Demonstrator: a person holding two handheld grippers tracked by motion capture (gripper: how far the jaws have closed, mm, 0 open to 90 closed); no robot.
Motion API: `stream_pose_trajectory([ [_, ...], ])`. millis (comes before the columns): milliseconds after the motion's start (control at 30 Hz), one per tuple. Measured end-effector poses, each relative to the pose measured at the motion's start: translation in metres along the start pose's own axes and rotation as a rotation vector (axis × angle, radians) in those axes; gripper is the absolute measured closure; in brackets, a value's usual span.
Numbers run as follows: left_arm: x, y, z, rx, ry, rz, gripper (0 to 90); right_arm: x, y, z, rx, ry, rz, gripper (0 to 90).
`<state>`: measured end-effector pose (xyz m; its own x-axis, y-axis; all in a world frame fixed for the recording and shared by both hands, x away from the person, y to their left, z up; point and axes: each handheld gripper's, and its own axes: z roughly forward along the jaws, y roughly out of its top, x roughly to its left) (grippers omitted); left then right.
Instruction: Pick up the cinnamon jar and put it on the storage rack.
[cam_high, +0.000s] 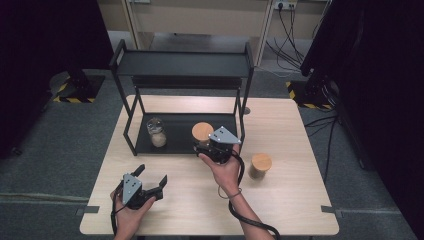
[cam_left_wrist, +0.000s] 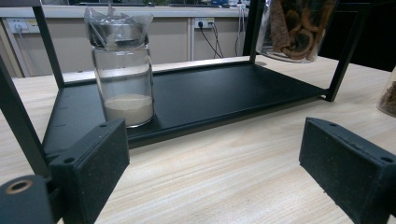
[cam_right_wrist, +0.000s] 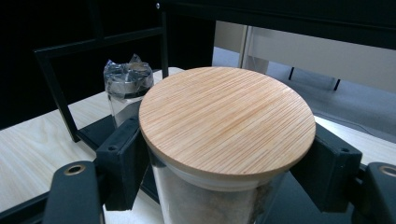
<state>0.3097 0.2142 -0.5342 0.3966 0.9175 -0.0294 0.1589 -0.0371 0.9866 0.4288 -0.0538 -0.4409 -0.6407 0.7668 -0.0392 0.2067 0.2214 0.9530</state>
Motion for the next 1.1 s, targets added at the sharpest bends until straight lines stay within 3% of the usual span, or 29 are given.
stream_pose_trajectory([
  [867,0.000,0.000,0.000,0.001,-0.005,0.003,7.8,0.000,0.009,0.035,0.047,-0.005,0.008,26.3],
  [1100,-0.001,0.000,0.000,0.001,-0.005,0.006,7.9,-0.004,0.008,0.044,0.057,-0.014,0.037,26.3],
])
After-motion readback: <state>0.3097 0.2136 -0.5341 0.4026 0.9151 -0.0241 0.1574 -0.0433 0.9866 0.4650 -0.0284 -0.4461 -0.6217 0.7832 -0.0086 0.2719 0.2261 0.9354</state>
